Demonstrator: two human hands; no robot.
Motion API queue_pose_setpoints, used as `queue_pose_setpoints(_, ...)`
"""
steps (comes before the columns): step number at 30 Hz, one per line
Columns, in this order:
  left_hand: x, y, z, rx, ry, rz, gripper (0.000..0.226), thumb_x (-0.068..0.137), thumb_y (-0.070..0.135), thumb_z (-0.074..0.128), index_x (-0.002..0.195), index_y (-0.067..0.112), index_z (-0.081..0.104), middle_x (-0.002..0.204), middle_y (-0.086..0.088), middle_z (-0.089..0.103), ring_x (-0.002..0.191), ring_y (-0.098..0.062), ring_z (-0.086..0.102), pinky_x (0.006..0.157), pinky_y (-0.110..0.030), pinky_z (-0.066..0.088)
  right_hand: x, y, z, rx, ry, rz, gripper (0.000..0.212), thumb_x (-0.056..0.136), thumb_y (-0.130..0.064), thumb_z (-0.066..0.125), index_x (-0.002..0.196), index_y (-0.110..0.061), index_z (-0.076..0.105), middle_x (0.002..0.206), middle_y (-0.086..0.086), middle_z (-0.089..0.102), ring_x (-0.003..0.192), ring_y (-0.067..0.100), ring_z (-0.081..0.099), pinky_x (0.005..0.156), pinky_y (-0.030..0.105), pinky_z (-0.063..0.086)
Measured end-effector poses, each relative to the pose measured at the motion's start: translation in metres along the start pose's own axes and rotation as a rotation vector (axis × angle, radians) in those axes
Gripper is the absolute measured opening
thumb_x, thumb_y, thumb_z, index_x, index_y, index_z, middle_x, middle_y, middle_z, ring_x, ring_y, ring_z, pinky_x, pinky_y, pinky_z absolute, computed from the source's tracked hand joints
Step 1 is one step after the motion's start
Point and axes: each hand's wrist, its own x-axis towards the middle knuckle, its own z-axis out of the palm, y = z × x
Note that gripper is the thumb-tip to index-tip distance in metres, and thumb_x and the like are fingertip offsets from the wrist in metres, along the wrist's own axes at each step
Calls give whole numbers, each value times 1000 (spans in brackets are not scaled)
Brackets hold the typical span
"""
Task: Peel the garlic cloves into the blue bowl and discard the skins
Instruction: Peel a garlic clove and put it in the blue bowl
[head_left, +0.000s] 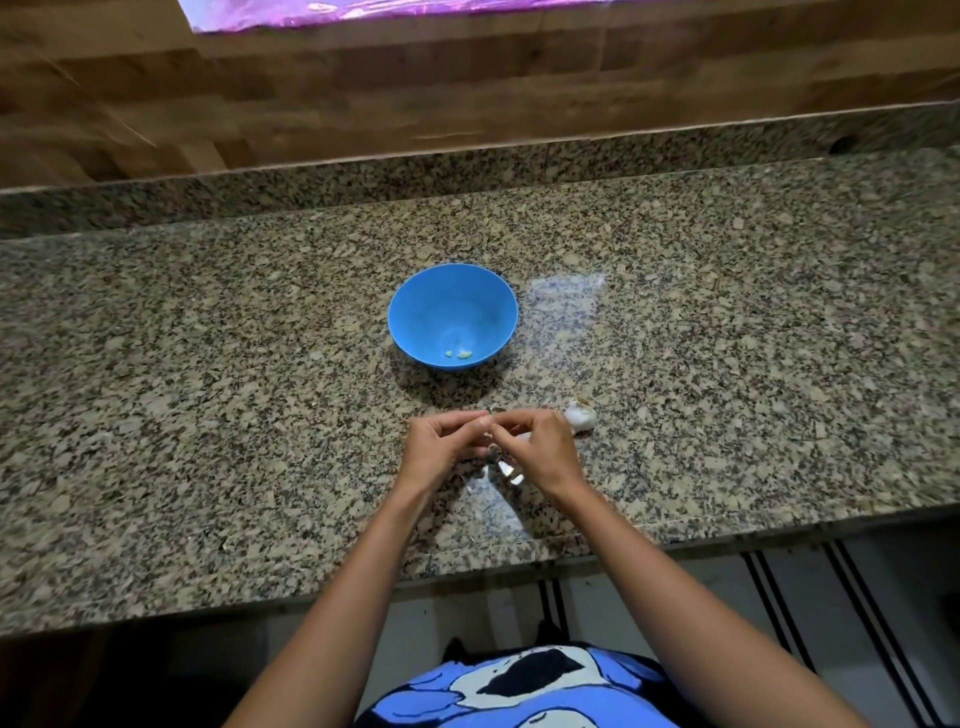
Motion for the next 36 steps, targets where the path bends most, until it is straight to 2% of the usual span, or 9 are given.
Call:
queue_pose_setpoints(9, 1, -1, -4, -281, -37, -187, 22, 86, -3, 60, 107, -2, 66, 95, -20, 71, 74, -20, 70, 71, -25, 59, -1, -2, -4, -32, 5, -4, 18, 83, -21, 65, 97, -12, 73, 87, 0, 72, 72, 6, 65, 68, 23, 56)
queue_pose_setpoints(15, 0, -2, -11, -336, -28, -204, 22, 85, -2, 60, 106, 0, 66, 99, -18, 71, 83, -23, 70, 70, -24, 59, -2, 4, -5, 2, 88, 154, 13, 86, -17, 64, 94, -12, 72, 83, 0, 71, 73, 15, 67, 70, 34, 58)
queue_pose_setpoints(17, 3, -7, -21, -150, 138, -133, 20, 82, 0, 65, 101, 3, 69, 94, -15, 73, 82, -23, 71, 70, -23, 58, -3, 9, -8, -55, 91, 197, 13, 86, -20, 65, 91, -11, 71, 84, 1, 71, 73, 14, 65, 71, 24, 56)
queue_pose_setpoints(20, 8, -19, -42, 481, 330, 109, 18, 84, 6, 67, 101, 10, 70, 97, -5, 72, 85, -17, 69, 74, -24, 57, -7, 11, -12, -154, 81, 212, 16, 83, -24, 67, 87, -9, 70, 83, 1, 70, 70, 10, 63, 57, 3, 37)
queue_pose_setpoints(23, 6, -22, -48, 744, 306, 212, 22, 87, 5, 62, 108, 8, 68, 106, -6, 69, 94, -15, 64, 85, -27, 54, -10, 9, -11, -206, 59, 186, 17, 87, -21, 62, 95, -8, 70, 87, 3, 70, 62, 4, 57, 50, 6, 40)
queue_pose_setpoints(26, 0, -15, -32, 766, 366, 386, 26, 88, 1, 58, 111, 10, 66, 110, -6, 67, 94, -15, 63, 83, -28, 54, -11, 7, -12, -226, 15, 174, 17, 91, -12, 55, 101, -7, 68, 90, 6, 70, 70, 16, 64, 58, 15, 51)
queue_pose_setpoints(29, 1, -6, 7, 701, 162, 393, 30, 90, -1, 52, 115, 10, 65, 117, -6, 65, 89, -10, 62, 72, -15, 52, -14, 9, -18, -155, 59, 215, 21, 92, -8, 52, 107, -7, 67, 94, 7, 70, 73, 21, 66, 65, 26, 57)
queue_pose_setpoints(33, 24, -16, 42, 848, 14, 252, 42, 100, 14, 38, 142, 17, 39, 151, -4, 34, 138, -20, 33, 115, -35, 26, -15, 16, -27, 16, 204, 335, 23, 92, -6, 51, 109, -7, 66, 90, 5, 69, 61, 22, 62, 50, 19, 46)
queue_pose_setpoints(36, 24, -30, 47, 1019, -125, 249, 49, 103, 32, 25, 150, 22, 17, 158, 3, 6, 146, -16, 5, 114, -31, 2, -13, 22, -36, 168, 281, 425, 21, 92, -7, 51, 107, -6, 67, 90, 4, 69, 66, 17, 59, 60, 25, 52)
